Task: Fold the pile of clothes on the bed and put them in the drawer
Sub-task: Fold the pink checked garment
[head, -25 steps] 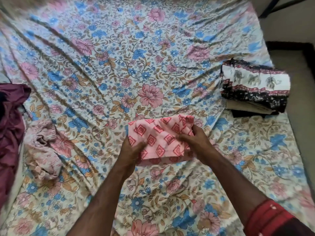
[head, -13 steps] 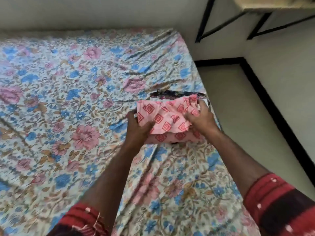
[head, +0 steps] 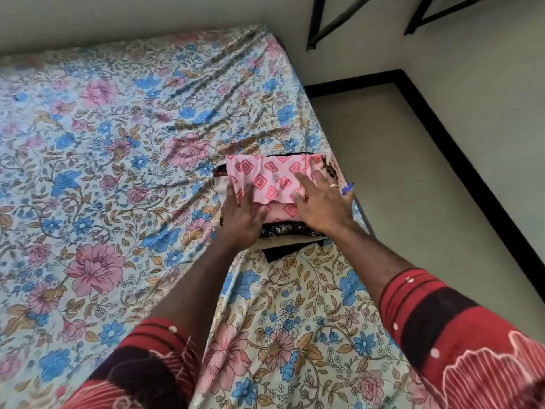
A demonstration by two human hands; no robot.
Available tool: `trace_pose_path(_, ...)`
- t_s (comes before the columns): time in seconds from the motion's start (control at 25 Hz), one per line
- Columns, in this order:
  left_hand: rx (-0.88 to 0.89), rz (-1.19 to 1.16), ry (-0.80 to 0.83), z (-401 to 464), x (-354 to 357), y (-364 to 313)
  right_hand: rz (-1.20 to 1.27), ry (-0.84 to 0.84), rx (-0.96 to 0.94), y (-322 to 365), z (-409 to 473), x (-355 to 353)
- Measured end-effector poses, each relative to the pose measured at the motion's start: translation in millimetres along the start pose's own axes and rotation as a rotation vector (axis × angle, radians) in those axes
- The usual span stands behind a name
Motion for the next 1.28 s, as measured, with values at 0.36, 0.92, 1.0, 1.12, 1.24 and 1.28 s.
trace_pose_path(0.36, -0.016, 0.119, 0.009, 7, 22, 15, -0.159, 0.109, 0.012, -17, 12, 45)
trace_pose_path(0.92, -0.22, -0.093, -0.489, -201, -24, 148, -0.045, -0.19, -0.485, 187, -139, 137)
trace_pose_path(1.0, -0.268, -0.133, -0.506, -233, -34, 176, -0.06, -0.164, -0.519, 225, -159, 156)
trace_pose_path(1.12, -0.322, -0.17, -0.554, -298, -57, 231, -0.104, -0.11, -0.615, 292, -195, 183)
trace_pose_path(1.24, -0.395, -0.209, -0.582, -374, -85, 303, -0.104, -0.016, -0.674, 367, -232, 215)
trace_pose_path(1.28, -0.422, -0.216, -0.592, -401, -93, 329, -0.107, 0.008, -0.689, 392, -245, 226)
Point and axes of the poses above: each hand's wrist, its own z-axis towards the middle knuckle, its own x-axis out of the palm, y = z × x, the point moved 5 cm from there along z, towards the middle knuckle, and after that the axes turned 4 degrees about y, right-handed, at the moved point
